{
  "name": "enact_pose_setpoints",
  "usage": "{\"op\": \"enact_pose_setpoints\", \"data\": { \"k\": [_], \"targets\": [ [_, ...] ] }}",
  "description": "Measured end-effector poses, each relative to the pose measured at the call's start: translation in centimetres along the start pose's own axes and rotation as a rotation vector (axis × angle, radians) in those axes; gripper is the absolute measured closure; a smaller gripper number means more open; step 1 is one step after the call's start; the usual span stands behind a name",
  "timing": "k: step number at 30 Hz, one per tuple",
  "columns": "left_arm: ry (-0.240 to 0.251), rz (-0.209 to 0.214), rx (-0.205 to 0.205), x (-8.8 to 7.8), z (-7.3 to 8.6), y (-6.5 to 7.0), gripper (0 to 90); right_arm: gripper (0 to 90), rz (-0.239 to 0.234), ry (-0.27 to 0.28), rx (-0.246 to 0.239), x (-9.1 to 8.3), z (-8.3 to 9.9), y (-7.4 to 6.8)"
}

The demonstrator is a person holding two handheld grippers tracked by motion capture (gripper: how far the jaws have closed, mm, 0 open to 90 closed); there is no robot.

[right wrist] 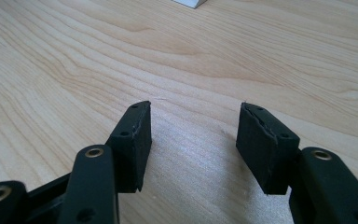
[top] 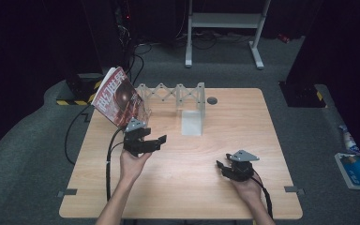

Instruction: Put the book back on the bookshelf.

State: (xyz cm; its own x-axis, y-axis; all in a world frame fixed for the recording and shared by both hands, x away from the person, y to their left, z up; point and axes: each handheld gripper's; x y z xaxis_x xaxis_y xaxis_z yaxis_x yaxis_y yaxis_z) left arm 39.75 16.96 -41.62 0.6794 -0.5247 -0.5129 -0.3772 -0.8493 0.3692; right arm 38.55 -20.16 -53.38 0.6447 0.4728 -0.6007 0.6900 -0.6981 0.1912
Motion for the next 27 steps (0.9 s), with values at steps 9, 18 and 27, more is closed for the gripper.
{"op": "enact_pose_setpoints", "data": {
  "k": [9, 18, 27],
  "targets": [
    [-0.012, 0.014, -0.006, 0.8, 0.5, 0.2, 24.3, 45.2, -0.001, 0.0, 0.001, 0.0, 0.0, 0.0],
    [-0.028, 0.027, -0.016, 1.6, 1.0, 0.2, 24.6, 45.2, -0.001, 0.0, 0.001, 0.0, 0.0, 0.0],
    [-0.038, 0.018, -0.002, 2.2, 1.3, 0.6, 24.5, 45.2, -0.001, 0.0, 0.001, 0.0, 0.0, 0.0]
  ]
}}
Point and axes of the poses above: each handheld gripper's, and its own axes: x roughly forward along the jaws, z roughly out of its underside, y roughly to its right, and after that the axes turned 12 degrees about -x, right-handed
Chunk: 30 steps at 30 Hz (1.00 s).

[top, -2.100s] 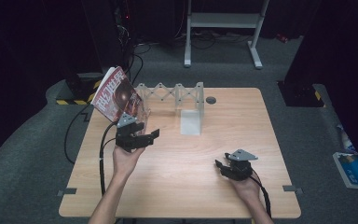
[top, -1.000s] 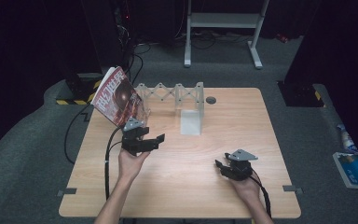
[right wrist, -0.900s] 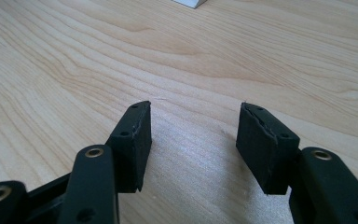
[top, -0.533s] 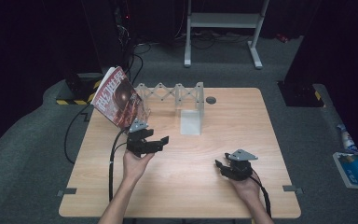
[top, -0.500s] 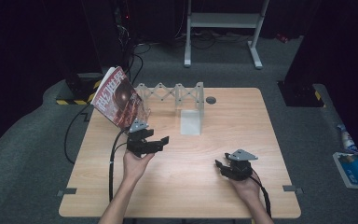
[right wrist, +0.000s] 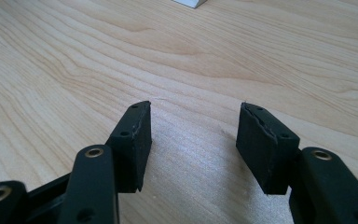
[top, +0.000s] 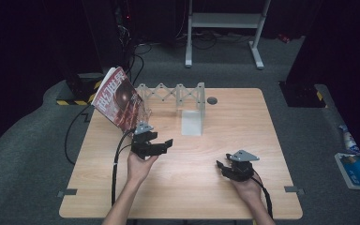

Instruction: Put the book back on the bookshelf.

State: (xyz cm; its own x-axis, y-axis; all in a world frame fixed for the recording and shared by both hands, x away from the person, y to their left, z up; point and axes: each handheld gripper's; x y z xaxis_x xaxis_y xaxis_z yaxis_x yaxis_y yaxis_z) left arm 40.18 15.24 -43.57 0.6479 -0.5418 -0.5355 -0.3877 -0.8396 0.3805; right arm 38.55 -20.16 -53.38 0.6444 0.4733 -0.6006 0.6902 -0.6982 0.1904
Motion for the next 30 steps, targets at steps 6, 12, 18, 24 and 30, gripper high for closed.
{"op": "enact_pose_setpoints", "data": {
  "k": [6, 12, 18, 24, 30],
  "targets": [
    [-0.007, 0.0, 0.008, 0.4, 0.3, 0.0, 24.4, 45.2, 0.0, 0.0, 0.0, 0.0, 0.0, 0.0],
    [-0.014, 0.002, -0.007, 1.0, 0.7, 0.0, 24.4, 45.1, 0.0, 0.0, 0.0, 0.0, 0.0, 0.0],
    [-0.024, 0.004, -0.006, 1.7, 1.1, 0.1, 24.7, 45.2, 0.0, 0.0, -0.001, 0.0, 0.0, 0.0],
    [-0.035, 0.006, -0.007, 2.2, 1.3, 0.1, 24.8, 45.2, 0.0, 0.0, -0.001, 0.0, 0.0, 0.0],
    [-0.039, 0.009, -0.001, 2.6, 1.5, 0.1, 25.0, 45.2, -0.001, 0.0, -0.001, 0.0, 0.0, 0.0]
  ]
}}
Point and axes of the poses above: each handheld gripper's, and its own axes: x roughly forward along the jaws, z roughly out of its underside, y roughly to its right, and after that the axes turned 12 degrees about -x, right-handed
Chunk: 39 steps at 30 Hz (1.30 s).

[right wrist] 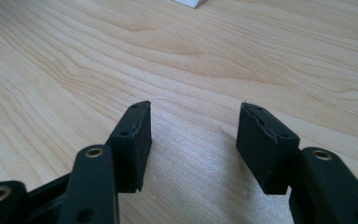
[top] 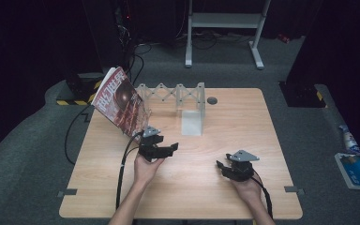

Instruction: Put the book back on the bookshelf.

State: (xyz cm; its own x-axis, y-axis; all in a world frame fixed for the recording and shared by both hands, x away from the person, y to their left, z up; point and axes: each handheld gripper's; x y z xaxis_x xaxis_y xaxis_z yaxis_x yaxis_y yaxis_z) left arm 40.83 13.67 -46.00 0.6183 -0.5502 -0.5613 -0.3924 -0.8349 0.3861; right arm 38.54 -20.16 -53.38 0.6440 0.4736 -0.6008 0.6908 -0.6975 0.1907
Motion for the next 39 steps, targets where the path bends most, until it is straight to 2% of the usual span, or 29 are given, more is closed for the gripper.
{"op": "enact_pose_setpoints", "data": {
  "k": [21, 27, 34, 39],
  "targets": [
    [-0.021, -0.006, -0.022, 1.8, 1.2, -0.3, 26.8, 45.2, 0.0, -0.001, 0.002, 0.0, 0.0, 0.0],
    [-0.034, -0.017, -0.008, 2.2, 1.5, -0.4, 27.0, 45.2, 0.0, 0.0, 0.002, 0.0, 0.0, 0.0],
    [-0.041, -0.024, -0.017, 2.8, 1.9, -0.5, 27.4, 45.2, 0.0, 0.0, 0.0, 0.0, 0.0, 0.0],
    [-0.06, -0.043, -0.009, 3.3, 2.3, -0.6, 27.4, 45.2, 0.0, -0.001, 0.002, 0.0, 0.0, 0.0]
  ]
}}
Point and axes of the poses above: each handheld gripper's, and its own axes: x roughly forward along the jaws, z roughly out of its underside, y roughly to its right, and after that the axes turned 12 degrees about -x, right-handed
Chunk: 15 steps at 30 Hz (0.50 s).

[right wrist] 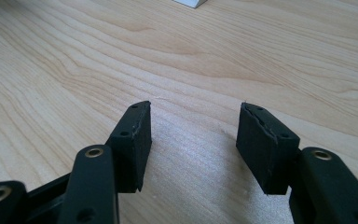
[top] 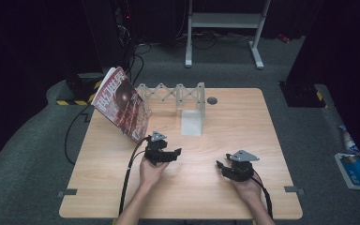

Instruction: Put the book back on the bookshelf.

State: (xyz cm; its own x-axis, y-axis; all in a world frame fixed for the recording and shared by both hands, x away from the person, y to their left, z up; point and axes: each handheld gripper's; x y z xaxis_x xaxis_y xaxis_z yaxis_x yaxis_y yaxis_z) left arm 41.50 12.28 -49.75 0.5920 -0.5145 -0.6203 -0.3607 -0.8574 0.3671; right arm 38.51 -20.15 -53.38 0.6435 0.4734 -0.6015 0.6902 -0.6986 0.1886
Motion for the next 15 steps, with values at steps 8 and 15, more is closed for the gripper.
{"op": "enact_pose_setpoints", "data": {
  "k": [8, 15],
  "targets": [
    [-0.003, -0.032, 0.006, 0.7, 0.6, -0.1, 28.0, 44.8, 0.001, 0.0, 0.0, 0.0, 0.0, 0.0],
    [0.006, -0.066, 0.014, 1.3, 1.3, -0.2, 28.3, 44.7, 0.001, 0.0, 0.0, 0.0, 0.0, 0.0]
  ]
}}
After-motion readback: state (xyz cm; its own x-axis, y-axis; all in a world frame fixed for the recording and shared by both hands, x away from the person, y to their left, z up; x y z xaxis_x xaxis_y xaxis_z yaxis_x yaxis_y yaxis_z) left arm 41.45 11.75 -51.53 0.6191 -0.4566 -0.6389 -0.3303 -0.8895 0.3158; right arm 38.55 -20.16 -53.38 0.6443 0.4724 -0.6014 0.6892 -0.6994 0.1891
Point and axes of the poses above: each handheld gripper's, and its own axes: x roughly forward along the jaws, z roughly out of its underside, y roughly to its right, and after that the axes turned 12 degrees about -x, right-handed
